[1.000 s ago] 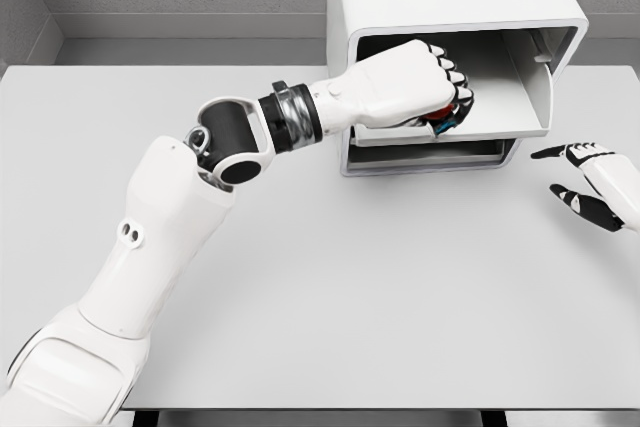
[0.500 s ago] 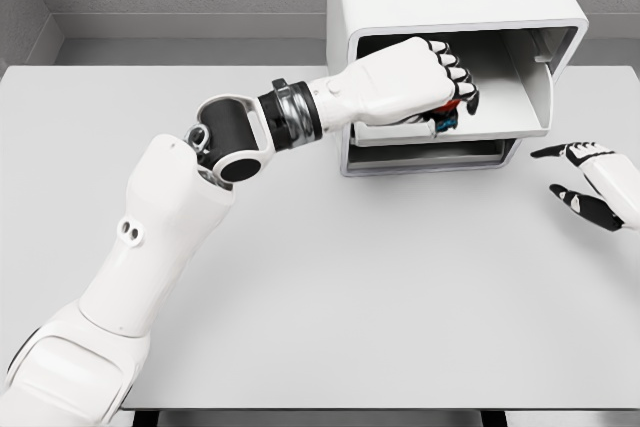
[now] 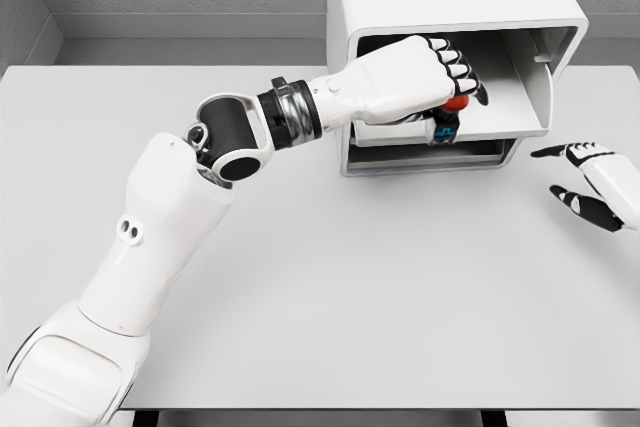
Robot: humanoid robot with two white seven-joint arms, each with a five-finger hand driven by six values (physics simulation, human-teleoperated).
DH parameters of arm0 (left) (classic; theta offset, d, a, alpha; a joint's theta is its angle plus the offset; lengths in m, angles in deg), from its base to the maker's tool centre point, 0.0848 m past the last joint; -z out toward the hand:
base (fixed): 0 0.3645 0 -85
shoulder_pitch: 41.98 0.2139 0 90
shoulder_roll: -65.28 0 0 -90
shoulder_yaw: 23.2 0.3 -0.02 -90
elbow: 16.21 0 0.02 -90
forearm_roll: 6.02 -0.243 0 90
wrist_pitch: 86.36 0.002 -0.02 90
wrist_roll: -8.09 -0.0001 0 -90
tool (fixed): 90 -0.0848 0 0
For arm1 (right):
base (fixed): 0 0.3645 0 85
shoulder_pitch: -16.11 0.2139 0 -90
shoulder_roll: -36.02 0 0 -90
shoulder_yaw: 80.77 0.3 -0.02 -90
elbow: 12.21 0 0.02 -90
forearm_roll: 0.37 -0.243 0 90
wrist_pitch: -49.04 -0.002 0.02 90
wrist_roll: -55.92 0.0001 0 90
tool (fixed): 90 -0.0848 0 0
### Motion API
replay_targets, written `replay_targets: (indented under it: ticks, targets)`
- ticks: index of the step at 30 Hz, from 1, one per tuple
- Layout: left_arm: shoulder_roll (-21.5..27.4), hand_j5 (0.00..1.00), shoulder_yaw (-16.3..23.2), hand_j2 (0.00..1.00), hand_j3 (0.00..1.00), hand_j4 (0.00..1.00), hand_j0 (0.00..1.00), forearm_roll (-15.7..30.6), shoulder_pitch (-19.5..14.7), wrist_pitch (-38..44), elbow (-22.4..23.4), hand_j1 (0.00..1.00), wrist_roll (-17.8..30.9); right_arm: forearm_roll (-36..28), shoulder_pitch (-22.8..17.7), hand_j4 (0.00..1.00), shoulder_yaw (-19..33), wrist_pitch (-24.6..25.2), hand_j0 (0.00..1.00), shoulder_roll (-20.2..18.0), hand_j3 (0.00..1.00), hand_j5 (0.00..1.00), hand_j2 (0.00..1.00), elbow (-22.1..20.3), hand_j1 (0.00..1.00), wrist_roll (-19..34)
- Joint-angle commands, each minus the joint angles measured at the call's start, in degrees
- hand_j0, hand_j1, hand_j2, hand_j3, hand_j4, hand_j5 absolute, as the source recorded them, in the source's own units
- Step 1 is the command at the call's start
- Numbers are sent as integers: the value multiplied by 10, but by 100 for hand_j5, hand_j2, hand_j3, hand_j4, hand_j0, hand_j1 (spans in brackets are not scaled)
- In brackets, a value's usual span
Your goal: Slide open multi-storey tabletop storage cabinets and put open load switch and slide close multi-storey tabletop storage cabinets
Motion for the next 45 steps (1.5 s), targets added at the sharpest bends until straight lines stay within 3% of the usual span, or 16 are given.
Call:
replay_targets:
  ticks: [1, 25, 39, 45]
  targets:
    - [0, 76, -3, 76, 76, 76, 76, 2, 0, 3, 0, 76, -2, -4, 0, 69, 0, 0, 69, -1, 69, 69, 69, 0, 69, 0]
    - [0, 84, -15, 84, 84, 84, 84, 6, 0, 3, -1, 84, -3, -2, 2, 69, 0, 0, 69, 0, 69, 69, 69, 2, 69, 0]
    - [0, 100, -23, 100, 100, 100, 100, 10, 5, 3, -24, 100, -3, -2, 2, 69, 1, 0, 69, 0, 69, 69, 69, 1, 69, 0]
    - [0, 100, -21, 100, 100, 100, 100, 10, 7, 3, -29, 100, -3, -2, 2, 69, 1, 0, 69, -1, 69, 69, 69, 1, 69, -1]
